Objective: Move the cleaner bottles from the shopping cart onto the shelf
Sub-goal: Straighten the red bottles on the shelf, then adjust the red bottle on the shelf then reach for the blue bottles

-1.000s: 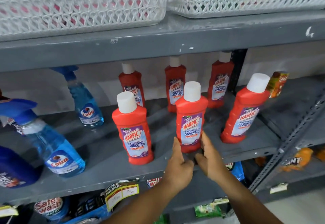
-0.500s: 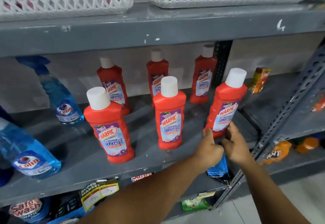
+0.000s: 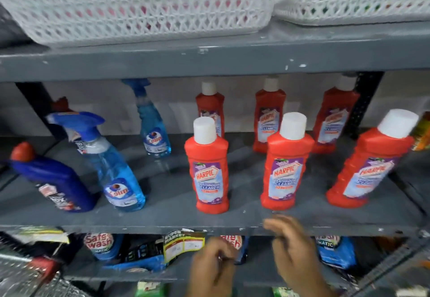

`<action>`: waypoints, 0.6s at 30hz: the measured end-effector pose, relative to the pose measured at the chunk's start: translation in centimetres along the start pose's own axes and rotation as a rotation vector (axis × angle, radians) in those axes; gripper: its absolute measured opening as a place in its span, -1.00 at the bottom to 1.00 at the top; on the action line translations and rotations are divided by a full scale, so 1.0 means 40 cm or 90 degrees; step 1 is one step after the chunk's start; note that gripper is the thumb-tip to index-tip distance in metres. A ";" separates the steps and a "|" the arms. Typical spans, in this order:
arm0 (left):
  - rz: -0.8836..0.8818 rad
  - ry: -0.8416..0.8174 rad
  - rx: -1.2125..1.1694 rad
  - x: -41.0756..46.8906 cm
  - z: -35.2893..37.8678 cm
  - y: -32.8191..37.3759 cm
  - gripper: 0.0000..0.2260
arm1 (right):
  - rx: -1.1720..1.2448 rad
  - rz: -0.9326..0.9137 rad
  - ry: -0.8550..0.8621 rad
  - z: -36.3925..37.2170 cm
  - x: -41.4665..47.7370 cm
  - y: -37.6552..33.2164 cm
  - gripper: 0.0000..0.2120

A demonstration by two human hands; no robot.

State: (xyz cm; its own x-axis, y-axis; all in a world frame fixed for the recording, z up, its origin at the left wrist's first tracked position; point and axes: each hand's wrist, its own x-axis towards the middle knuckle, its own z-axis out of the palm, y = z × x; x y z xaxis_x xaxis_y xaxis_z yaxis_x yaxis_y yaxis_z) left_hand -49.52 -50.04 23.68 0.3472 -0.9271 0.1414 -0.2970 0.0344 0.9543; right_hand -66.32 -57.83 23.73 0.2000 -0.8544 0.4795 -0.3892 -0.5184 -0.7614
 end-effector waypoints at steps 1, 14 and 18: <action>0.020 0.079 0.026 0.004 -0.056 -0.019 -0.83 | 0.010 -0.021 -0.064 0.049 0.009 -0.019 -0.44; -0.040 -0.149 0.161 0.176 -0.136 -0.030 -0.34 | 0.047 0.222 -0.201 0.253 0.117 -0.056 -0.15; -0.059 -0.189 0.112 0.187 -0.160 -0.004 -0.34 | 0.036 0.218 -0.125 0.273 0.101 -0.096 -0.14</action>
State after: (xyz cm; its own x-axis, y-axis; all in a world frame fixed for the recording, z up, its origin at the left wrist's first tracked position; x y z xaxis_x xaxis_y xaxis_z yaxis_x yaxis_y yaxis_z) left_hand -41.19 -54.61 26.28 0.1138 -0.9922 -0.0510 -0.4333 -0.0958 0.8962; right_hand -54.21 -59.67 23.83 0.2380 -0.9656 0.1051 -0.4141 -0.1988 -0.8883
